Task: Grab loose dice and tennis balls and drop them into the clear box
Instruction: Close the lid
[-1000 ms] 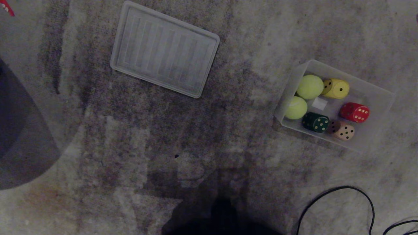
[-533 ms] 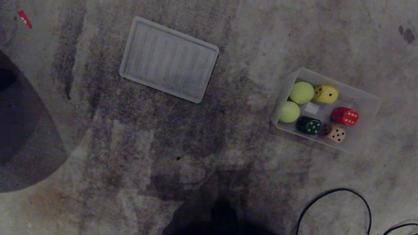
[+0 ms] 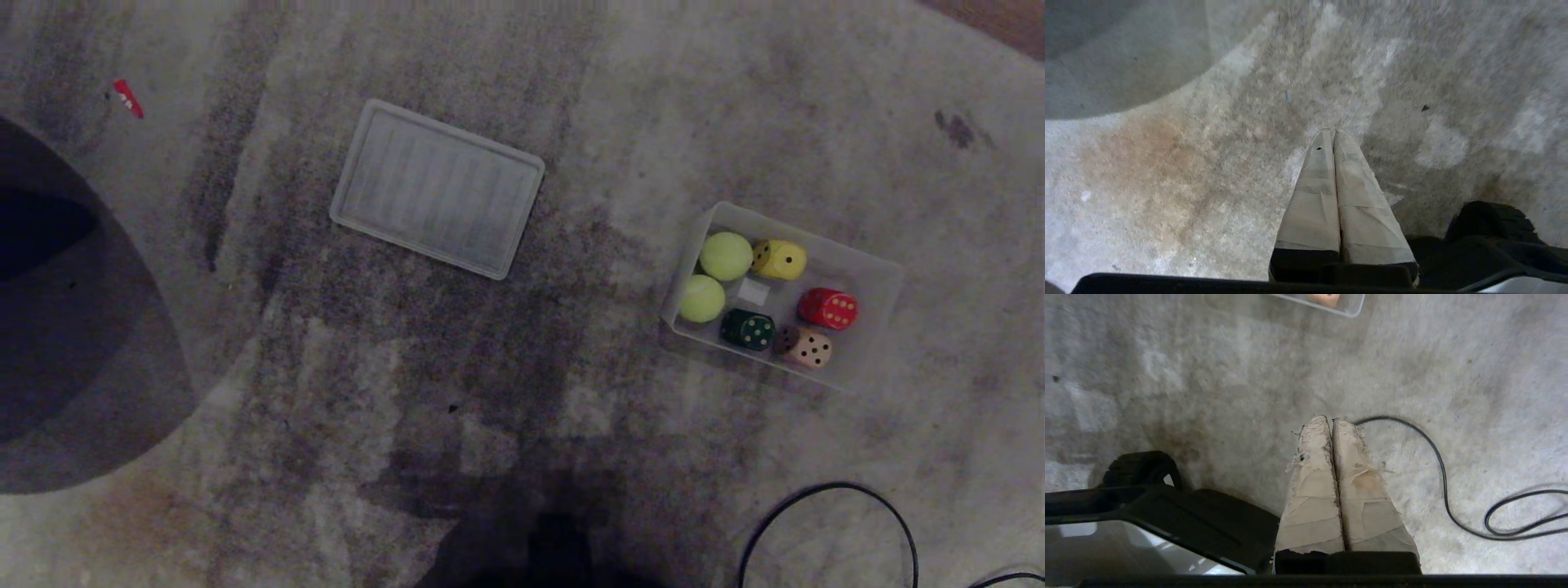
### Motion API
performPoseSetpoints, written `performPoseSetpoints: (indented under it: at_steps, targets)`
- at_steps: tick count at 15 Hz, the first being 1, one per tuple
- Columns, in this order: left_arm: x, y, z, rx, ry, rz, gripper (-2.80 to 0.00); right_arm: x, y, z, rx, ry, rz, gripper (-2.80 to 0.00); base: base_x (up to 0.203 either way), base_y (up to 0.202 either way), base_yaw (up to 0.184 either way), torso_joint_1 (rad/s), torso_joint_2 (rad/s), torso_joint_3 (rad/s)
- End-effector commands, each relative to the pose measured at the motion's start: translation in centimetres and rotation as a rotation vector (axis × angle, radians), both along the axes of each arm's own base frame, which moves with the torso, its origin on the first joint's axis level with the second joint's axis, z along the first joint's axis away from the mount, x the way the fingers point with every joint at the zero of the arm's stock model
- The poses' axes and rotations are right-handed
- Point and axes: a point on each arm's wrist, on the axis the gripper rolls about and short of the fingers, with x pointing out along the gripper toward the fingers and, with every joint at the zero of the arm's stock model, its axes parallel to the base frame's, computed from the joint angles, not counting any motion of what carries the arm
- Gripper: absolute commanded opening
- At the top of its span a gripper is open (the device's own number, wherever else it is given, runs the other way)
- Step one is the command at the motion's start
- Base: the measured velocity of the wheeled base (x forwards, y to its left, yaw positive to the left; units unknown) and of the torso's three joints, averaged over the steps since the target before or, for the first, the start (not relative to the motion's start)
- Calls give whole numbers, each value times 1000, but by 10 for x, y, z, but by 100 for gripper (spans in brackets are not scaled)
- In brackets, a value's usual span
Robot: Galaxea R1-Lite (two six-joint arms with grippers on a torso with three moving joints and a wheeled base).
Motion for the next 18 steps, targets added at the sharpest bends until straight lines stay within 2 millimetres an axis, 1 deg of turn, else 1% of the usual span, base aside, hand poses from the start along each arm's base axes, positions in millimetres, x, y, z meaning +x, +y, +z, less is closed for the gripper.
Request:
performPoseSetpoints:
  at_steps: [1, 18]
  targets:
    - [0, 0, 0, -1, 2, 2, -280, 0, 0, 0, 1, 3, 0, -280, 0, 0, 0, 2, 1, 207]
    - [0, 0, 0, -1, 2, 2, -280, 0, 0, 0, 1, 3, 0, -280, 0, 0, 0, 3, 1, 203]
